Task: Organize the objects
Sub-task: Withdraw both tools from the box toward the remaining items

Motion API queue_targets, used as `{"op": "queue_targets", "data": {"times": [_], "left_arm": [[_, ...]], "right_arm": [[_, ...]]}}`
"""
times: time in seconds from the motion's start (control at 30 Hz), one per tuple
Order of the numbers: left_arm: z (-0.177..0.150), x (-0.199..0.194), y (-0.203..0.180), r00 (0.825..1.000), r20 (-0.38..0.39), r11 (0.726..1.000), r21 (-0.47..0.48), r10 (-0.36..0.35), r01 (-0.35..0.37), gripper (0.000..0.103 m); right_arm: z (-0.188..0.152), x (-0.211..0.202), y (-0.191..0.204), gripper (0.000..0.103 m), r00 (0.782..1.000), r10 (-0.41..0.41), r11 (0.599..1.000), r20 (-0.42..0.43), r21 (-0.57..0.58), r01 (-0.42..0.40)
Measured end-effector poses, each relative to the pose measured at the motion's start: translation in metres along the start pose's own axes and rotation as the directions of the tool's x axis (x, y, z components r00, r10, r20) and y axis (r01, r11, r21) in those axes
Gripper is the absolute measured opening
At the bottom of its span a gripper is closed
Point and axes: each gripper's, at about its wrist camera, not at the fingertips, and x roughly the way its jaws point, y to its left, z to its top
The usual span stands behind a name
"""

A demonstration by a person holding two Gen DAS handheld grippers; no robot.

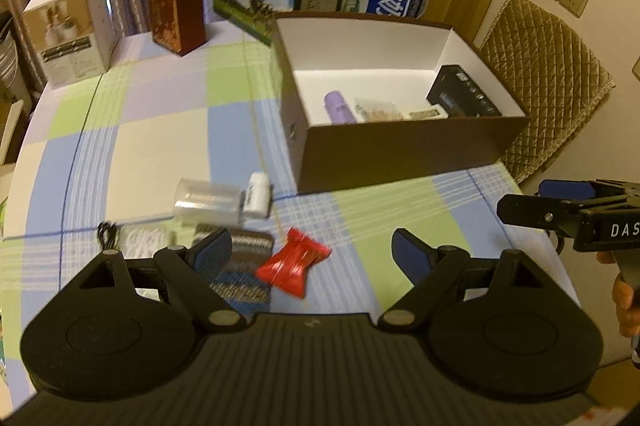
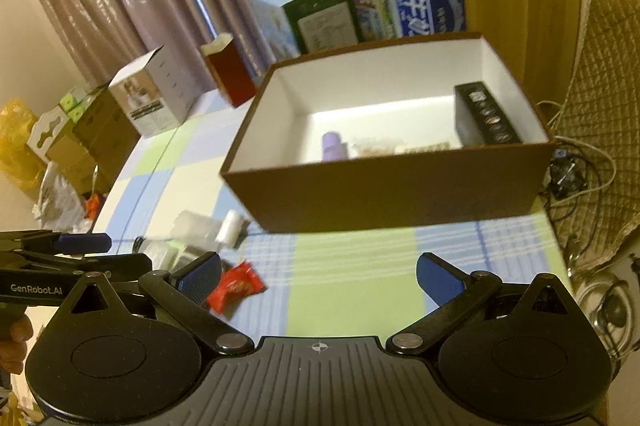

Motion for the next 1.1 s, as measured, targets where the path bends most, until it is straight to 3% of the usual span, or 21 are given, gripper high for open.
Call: {"op": "queue_targets", "data": {"times": [0.5, 1.1], "left_arm": [[-0.045, -0.018, 0.057, 0.994, -0.062, 0.994, -0.066, 0.086, -0.09, 0.085], [-0.07, -0.028, 0.104, 0.986, -0.098, 0.982, -0.118, 0.136, -0.147, 0.085]], "right_arm": [[-0.033, 0.035, 0.053, 0.101, 0.994, 0.049, 0.997, -0.102, -0.05, -0.055], [-0.052, 0.074, 0.098, 0.101, 0.983, 0.066, 0.995, -0.169, -0.069, -0.078]]}}
